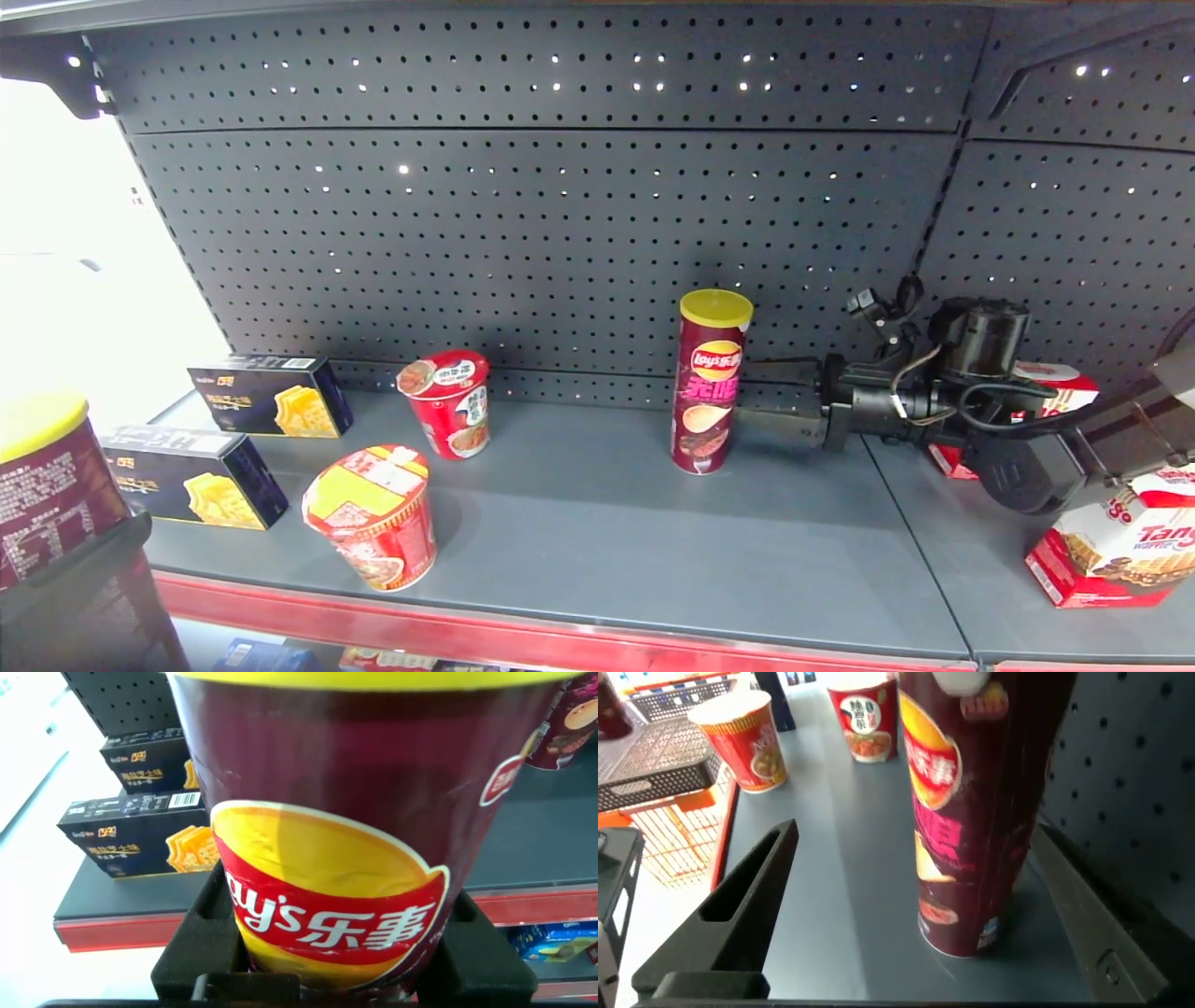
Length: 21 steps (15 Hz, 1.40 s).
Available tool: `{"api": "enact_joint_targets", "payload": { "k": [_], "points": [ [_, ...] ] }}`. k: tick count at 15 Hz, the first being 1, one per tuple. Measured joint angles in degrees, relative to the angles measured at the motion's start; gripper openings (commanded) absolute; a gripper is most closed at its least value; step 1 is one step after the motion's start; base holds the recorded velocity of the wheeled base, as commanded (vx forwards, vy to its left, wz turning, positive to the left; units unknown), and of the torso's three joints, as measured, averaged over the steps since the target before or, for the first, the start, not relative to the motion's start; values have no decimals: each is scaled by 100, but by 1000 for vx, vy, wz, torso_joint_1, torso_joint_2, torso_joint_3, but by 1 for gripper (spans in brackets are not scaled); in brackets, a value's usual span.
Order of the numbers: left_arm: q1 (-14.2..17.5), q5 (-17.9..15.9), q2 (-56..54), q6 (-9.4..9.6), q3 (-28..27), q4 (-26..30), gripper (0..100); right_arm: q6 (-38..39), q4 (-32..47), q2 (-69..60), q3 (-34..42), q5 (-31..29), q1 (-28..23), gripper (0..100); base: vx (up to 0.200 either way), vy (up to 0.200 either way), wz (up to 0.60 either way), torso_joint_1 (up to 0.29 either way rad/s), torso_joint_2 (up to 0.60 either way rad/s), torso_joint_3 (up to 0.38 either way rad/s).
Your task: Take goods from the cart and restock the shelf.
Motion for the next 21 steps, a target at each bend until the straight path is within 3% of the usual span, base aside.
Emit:
{"api": "enact_joint_targets", "payload": {
  "k": [12,21],
  "points": [
    [20,11,10,-107,33,9,0,17,61,926,-1097,0,130,100,0,0,0,0,0,0],
    [28,16,11,-121,68,9,0,24,-18,1436,-1345,0,349,100,0,0,0,0,0,0]
  ]
}}
